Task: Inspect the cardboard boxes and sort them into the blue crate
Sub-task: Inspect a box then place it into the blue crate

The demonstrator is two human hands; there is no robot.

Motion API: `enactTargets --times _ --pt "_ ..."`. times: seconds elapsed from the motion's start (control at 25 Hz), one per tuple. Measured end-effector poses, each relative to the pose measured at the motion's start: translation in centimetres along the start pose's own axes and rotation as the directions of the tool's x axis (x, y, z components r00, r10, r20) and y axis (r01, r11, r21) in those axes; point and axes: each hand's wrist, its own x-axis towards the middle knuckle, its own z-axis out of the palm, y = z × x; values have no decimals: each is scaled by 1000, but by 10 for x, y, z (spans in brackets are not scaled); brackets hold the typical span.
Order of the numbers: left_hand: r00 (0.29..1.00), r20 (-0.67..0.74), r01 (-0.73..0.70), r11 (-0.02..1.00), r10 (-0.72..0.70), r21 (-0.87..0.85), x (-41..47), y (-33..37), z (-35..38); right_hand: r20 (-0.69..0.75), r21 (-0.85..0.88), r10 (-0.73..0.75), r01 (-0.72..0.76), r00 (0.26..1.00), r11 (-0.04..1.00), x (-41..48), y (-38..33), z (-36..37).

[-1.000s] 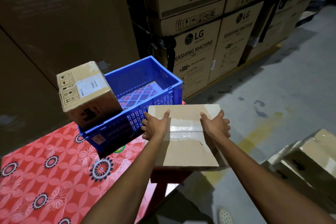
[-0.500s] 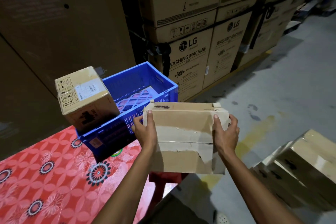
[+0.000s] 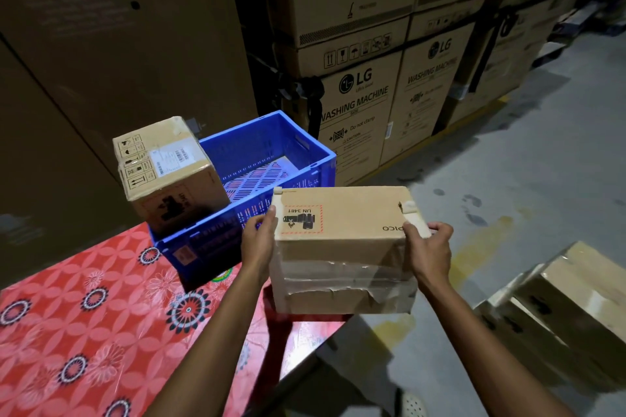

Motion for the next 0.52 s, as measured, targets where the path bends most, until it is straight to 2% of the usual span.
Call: enactTargets --times 0.08,0.24,0.32,0.52 --pt "998 52 14 980 -25 200 5 3 -4 35 -105 15 -11 999 994 2 -4 -4" --pt "982 166 -168 812 88 559 -5 13 1 136 -365 -81 126 987 922 3 -20 -1" --pt "964 251 -233 729 87 644 -10 14 6 191 -461 -99 179 976 869 -1 -26 6" --pt "948 314 -289 536 48 793 -20 17 10 292 -660 -65 250 954 708 -13 -22 13"
